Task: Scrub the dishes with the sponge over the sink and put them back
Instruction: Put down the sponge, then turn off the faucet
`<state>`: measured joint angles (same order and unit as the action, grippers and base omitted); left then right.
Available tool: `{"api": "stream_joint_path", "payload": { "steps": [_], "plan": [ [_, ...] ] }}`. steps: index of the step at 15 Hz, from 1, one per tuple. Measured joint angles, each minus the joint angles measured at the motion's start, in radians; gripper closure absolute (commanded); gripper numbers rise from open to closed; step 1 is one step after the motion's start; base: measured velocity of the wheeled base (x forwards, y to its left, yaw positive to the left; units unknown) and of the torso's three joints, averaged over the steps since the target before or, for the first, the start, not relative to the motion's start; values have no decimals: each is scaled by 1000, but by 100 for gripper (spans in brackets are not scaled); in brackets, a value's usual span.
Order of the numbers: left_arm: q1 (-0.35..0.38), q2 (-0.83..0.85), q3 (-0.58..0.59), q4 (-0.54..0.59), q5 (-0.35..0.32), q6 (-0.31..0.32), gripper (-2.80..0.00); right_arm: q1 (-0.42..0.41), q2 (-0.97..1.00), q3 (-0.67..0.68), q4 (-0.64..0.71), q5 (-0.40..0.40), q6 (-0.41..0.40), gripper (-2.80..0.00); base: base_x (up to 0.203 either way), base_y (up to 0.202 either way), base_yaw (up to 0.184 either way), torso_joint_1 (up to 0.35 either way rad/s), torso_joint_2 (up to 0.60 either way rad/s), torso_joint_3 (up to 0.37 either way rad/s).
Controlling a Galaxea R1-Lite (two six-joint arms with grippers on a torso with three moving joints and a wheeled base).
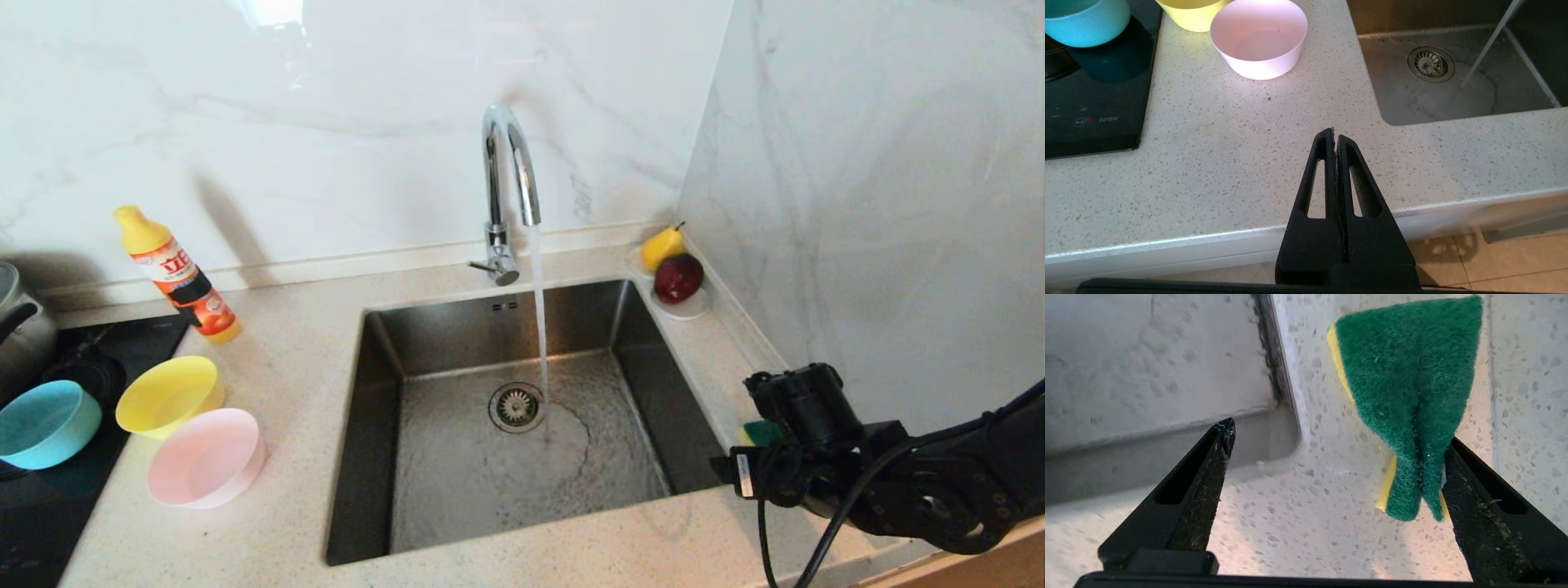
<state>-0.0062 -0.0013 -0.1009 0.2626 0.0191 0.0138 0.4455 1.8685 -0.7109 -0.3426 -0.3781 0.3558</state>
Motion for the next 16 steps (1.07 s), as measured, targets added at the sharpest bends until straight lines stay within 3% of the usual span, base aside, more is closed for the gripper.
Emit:
{"api": "stream_joint_path", "payload": {
  "steps": [3, 10, 16],
  "plan": [
    [0, 0, 0, 0, 0, 0, 0, 4, -1, -7, -1, 0, 60, -280, 0, 0, 0, 0, 0, 0],
    [0, 0, 0, 0, 0, 0, 0, 20, -12, -39, 0, -1, 107, -280, 0, 0, 0, 0, 0, 0],
    [0, 0, 0, 0, 0, 0, 0, 44, -39, -62, -2, -103, 94, -280, 0, 0, 0, 0, 0, 0]
  ]
}}
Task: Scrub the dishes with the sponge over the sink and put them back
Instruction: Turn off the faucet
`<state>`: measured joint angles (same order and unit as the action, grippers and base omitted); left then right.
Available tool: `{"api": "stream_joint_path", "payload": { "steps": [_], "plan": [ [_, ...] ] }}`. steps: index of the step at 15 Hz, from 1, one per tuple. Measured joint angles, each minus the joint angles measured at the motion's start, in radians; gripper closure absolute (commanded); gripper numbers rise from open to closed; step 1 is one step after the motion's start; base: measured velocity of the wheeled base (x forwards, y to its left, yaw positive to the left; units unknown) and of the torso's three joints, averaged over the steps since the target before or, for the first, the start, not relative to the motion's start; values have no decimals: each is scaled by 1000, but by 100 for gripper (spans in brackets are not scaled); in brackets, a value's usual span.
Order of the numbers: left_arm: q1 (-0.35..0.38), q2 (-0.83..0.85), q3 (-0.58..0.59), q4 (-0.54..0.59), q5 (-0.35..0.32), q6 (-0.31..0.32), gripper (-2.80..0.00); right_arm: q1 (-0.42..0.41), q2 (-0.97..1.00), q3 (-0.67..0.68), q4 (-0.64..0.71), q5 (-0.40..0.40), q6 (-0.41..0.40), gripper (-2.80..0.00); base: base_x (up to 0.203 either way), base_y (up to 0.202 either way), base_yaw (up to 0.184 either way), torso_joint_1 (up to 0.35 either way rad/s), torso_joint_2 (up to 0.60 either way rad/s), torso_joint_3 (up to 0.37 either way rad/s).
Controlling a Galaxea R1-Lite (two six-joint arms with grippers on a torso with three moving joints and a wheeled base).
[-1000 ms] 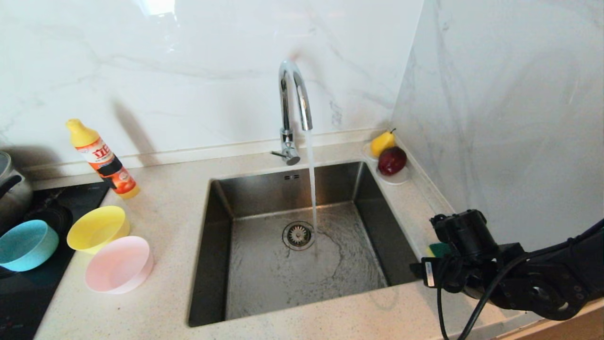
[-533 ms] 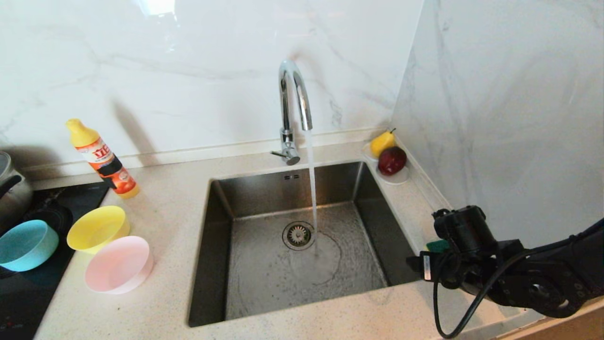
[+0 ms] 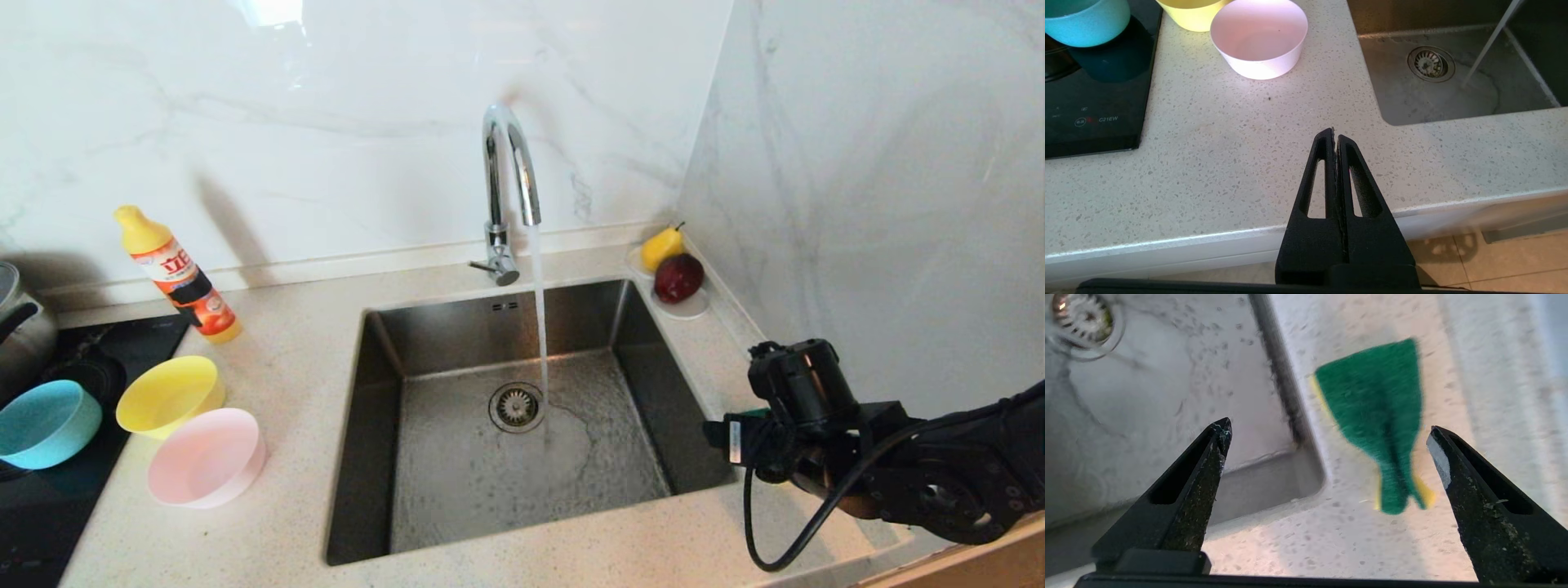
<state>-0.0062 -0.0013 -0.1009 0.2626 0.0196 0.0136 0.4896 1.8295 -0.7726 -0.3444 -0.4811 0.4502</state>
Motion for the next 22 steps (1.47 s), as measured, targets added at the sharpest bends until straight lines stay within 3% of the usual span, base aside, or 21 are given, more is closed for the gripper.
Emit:
{"api": "stream_joint_path", "payload": {
  "steps": [1, 2, 3, 9, 12, 18, 22],
  "plan": [
    [0, 0, 0, 0, 0, 0, 0, 1, -3, -1, 0, -4, 0, -280, 0, 0, 0, 0, 0, 0],
    [0, 0, 0, 0, 0, 1, 0, 2, -11, -3, 0, -9, -4, -206, 0, 0, 0, 0, 0, 0],
    [0, 0, 0, 0, 0, 0, 0, 7, -24, -5, 0, -15, -19, 0, 0, 0, 0, 0, 0, 0],
    [0, 0, 0, 0, 0, 0, 0, 67, -143, -1, 0, -21, -108, 0, 0, 0, 0, 0, 0, 0],
    [0, 0, 0, 0, 0, 0, 0, 125, -253, 13, -1, 37, -148, 0, 0, 0, 0, 0, 0, 0],
    [0, 0, 0, 0, 0, 0, 0, 175, -553, 162, -25, 329, -421, 0, 0, 0, 0, 0, 0, 0],
    [0, 0, 0, 0, 0, 0, 0, 88, -723, 289, -67, 586, -506, 0, 0, 0, 0, 0, 0, 0]
  ]
}}
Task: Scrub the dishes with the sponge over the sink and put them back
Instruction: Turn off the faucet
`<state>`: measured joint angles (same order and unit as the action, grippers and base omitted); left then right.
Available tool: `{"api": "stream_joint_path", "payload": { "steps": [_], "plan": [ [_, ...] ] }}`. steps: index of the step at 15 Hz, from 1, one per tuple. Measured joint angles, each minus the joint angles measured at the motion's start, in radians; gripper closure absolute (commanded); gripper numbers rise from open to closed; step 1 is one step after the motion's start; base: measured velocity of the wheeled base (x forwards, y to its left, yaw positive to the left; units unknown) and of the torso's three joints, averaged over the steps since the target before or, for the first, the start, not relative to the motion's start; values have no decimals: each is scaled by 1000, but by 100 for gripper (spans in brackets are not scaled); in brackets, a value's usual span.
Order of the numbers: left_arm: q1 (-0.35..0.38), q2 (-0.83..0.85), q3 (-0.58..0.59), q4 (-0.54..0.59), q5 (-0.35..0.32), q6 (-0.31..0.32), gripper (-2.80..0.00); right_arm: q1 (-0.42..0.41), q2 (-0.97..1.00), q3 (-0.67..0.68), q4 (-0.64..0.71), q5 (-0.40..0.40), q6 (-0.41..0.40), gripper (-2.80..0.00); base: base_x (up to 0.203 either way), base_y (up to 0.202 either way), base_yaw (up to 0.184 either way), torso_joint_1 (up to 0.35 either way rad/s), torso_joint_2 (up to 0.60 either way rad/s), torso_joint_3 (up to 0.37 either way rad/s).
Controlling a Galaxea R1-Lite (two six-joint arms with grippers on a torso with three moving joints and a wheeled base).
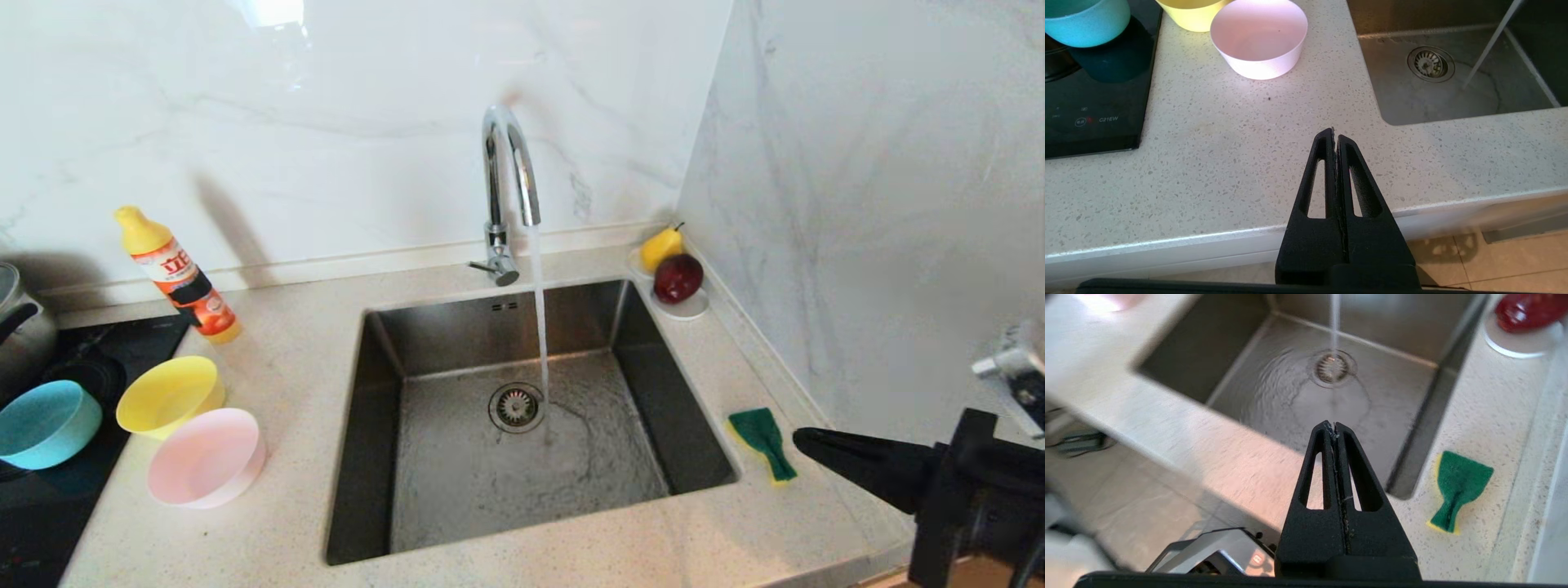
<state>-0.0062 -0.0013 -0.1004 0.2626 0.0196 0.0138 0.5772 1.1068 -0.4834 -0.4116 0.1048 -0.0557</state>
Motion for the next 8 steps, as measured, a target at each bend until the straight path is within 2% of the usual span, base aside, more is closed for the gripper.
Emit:
{"api": "stream_joint_path", "payload": {
  "steps": [5, 7, 8],
  "plan": [
    [0, 0, 0, 0, 0, 0, 0, -145, -195, 114, 85, 338, -37, 0, 0, 0, 0, 0, 0, 0],
    [0, 0, 0, 0, 0, -1, 0, -238, -269, 142, 151, 449, -55, 0, 0, 0, 0, 0, 0, 0],
    [0, 0, 0, 0, 0, 0, 0, -286, -307, 159, 182, 478, -58, 0, 0, 0, 0, 0, 0, 0]
  ]
}}
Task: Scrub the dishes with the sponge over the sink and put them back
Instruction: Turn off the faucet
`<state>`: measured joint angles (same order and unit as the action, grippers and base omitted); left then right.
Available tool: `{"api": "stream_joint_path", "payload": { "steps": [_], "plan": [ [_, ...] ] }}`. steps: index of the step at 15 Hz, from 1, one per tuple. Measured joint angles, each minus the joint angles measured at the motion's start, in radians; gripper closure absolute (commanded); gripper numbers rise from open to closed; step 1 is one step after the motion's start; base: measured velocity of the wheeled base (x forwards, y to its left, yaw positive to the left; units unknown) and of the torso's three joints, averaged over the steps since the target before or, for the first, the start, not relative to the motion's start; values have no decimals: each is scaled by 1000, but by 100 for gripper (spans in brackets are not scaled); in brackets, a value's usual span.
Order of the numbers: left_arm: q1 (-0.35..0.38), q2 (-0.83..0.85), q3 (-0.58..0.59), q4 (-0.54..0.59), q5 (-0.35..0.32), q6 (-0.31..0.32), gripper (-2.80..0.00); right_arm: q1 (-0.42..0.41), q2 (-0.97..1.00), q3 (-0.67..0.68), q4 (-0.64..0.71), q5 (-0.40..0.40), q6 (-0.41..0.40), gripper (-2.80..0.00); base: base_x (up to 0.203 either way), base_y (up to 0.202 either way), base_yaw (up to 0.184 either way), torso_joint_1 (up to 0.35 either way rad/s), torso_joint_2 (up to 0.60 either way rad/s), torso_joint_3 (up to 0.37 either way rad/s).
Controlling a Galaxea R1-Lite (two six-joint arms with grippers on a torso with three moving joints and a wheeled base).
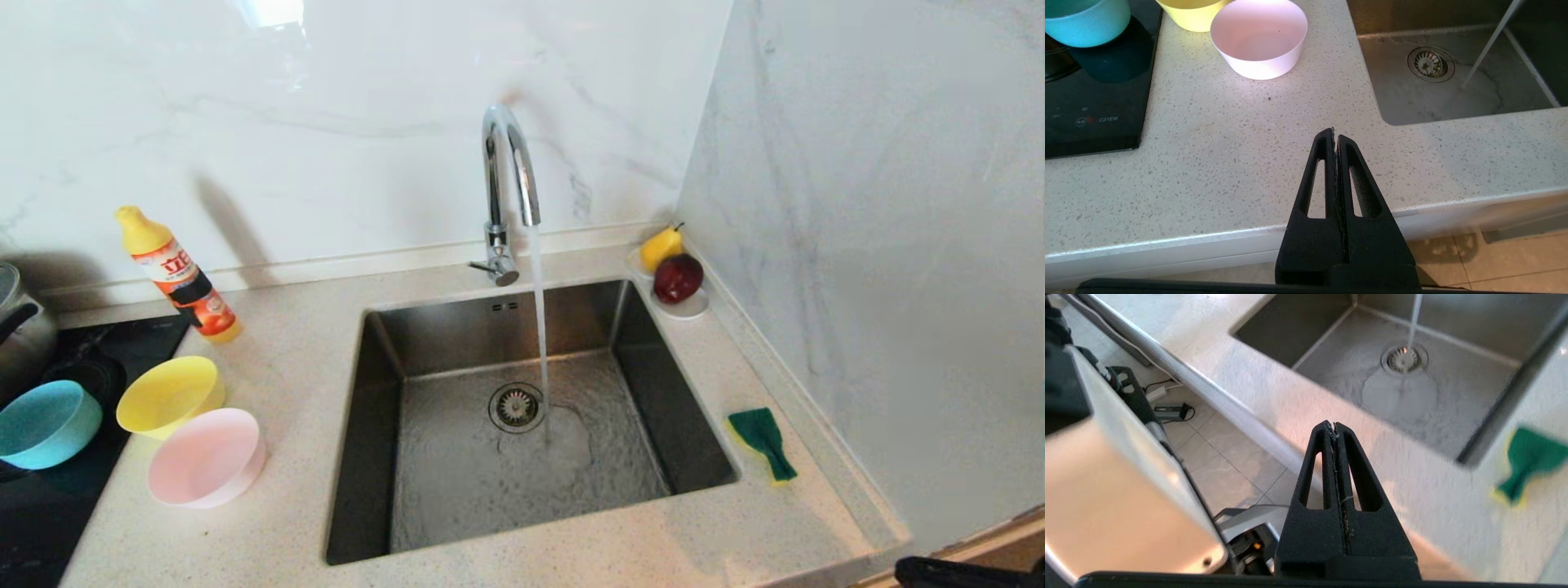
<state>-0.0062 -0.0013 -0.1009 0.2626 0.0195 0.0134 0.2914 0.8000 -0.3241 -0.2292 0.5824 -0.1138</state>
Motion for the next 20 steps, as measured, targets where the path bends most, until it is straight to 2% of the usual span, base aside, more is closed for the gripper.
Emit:
{"api": "stream_joint_path", "payload": {
  "steps": [2, 8, 12, 14, 18, 20],
  "plan": [
    [0, 0, 0, 0, 0, 0, 0, -63, -68, 48, 34, 21, -2, 0, 0, 0, 0, 0, 0, 0],
    [0, 0, 0, 0, 0, 0, 0, -155, -262, 187, 46, 16, -3, 0, 0, 0, 0, 0, 0, 0],
    [0, 0, 0, 0, 0, 0, 0, -221, -433, 271, 68, -31, -3, 0, 0, 0, 0, 0, 0, 0],
    [0, 0, 0, 0, 0, 0, 0, -245, -517, 297, 85, -100, 1, 0, 0, 0, 0, 0, 0, 0],
    [0, 0, 0, 0, 0, 0, 0, -271, -653, 316, 102, -331, 4, 0, 0, 0, 0, 0, 0, 0],
    [0, 0, 0, 0, 0, 0, 0, -278, -731, 315, 127, -420, 2, 0, 0, 0, 0, 0, 0, 0]
  ]
}}
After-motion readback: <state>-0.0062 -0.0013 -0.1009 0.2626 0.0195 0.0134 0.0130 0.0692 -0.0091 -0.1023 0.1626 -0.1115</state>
